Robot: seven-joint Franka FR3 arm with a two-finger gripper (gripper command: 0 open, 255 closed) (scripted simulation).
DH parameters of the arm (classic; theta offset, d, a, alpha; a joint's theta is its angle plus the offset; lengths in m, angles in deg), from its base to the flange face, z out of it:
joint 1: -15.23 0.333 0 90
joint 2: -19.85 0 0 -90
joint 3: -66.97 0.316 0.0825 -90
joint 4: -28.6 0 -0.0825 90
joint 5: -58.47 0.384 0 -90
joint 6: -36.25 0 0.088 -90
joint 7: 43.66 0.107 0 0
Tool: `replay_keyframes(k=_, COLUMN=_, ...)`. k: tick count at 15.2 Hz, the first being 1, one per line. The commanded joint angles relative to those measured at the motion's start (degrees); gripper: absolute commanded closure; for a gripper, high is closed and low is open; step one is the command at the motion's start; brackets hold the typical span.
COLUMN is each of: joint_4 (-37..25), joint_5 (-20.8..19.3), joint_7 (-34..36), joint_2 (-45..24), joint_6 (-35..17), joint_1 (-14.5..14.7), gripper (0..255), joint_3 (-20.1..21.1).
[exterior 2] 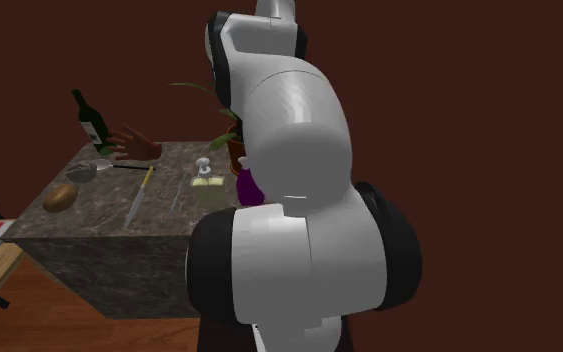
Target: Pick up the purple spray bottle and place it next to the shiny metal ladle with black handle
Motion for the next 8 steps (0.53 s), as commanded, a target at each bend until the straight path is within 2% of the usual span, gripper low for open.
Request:
replay_keyframes(k=1, joint_4=0.0, joint_5=0.0, joint_7=0.0, joint_2=0.0, joint_6=0.0, joint_1=0.0, gripper=0, joint_3=0.0)
replay_keyframes(k=8, joint_4=14.2, joint_5=-1.5, joint_7=-27.6, joint_2=1.7, joint_6=-18.8, joint_1=5.9, gripper=0, joint_3=-11.0)
